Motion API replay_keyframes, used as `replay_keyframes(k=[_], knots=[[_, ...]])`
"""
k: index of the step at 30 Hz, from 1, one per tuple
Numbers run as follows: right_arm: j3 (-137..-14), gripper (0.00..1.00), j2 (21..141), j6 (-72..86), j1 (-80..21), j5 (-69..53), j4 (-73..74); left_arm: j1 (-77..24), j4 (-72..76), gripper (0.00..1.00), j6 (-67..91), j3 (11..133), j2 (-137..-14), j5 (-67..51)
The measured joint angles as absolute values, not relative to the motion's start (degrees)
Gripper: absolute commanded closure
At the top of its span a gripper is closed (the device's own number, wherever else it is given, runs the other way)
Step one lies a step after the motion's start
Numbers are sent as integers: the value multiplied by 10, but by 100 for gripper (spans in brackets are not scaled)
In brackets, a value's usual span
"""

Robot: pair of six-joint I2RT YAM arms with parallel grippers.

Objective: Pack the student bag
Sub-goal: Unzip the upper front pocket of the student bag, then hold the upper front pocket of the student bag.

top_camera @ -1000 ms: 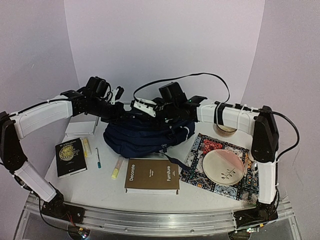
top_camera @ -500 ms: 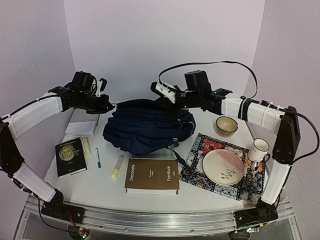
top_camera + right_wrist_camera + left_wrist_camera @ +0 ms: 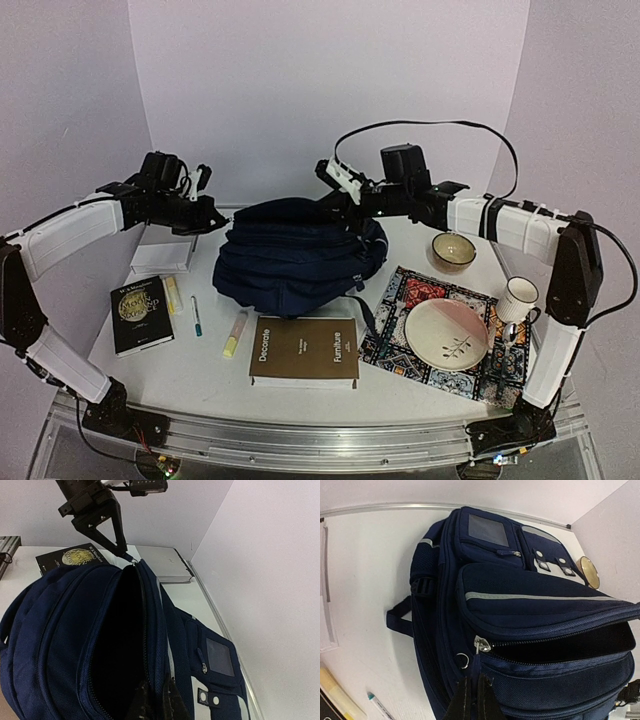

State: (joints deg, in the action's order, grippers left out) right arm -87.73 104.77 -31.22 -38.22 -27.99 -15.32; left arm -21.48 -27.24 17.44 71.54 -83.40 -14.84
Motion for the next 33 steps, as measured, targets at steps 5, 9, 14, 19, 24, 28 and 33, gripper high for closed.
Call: replay_keyframes(k=[5, 9, 14, 19, 24, 28, 33], knots=[[-860, 66, 1048, -287, -387, -265, -148, -219, -265, 100, 196, 682, -826, -183], [-858, 58, 1048, -280, -402, -233, -141, -232, -263, 100, 211, 674, -822, -192], [-860, 47, 1048, -280, -440, -186, -131, -257, -248, 100, 227, 674, -811, -213], [-879, 46, 1050, -278, -475, -156, -109, -279, -242, 100, 235, 674, -807, -224], [-921, 49, 1069, -275, -493, -135, -93, -293, -239, 100, 243, 674, -807, -228], [-956, 52, 1103, -273, -505, -114, -82, -301, -235, 100, 245, 674, -807, -234], [-989, 57, 1146, -274, -514, -90, -58, -305, -233, 100, 245, 674, -807, -239]])
